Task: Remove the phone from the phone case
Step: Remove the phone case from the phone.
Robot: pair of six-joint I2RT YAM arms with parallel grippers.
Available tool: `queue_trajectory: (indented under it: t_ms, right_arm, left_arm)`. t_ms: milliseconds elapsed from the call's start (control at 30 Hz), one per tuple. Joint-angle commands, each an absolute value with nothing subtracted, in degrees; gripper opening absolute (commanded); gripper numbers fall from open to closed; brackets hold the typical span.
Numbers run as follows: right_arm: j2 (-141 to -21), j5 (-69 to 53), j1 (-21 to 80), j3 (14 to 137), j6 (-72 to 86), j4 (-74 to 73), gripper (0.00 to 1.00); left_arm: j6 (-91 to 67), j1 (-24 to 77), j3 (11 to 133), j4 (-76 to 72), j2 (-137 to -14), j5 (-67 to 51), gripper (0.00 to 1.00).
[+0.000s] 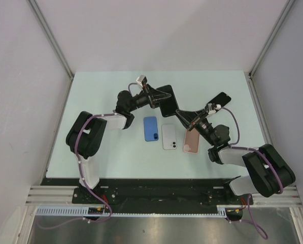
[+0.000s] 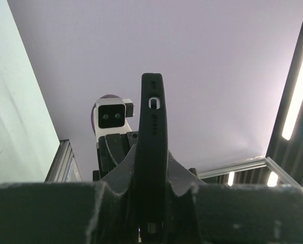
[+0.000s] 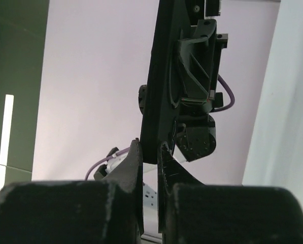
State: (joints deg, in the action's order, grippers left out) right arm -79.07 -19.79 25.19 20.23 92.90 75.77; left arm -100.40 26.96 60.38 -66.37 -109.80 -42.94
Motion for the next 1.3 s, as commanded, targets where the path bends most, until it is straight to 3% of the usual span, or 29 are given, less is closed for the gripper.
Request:
queue_trajectory:
  t_ms: [0,367,1267]
  right_arm:
    - [-81.47,-12.22,30.32,23.29,98.34,91.85,0.00]
    - [-85.16,-10.46,30.85,36.29,107.48,91.93,0.00]
    - [-97.11,-9.23,34.80,43.42,110.83,92.11,0.00]
  left_arm:
    - [-105.38,30.59,61.00,-85.86,-102.83,-40.35,0.00]
    - [-107.67,30.85,64.16,-88.59,-96.86,-39.20,0.00]
    - [-110.04,30.85,67.15,-91.58,-88.16,-39.11,0.00]
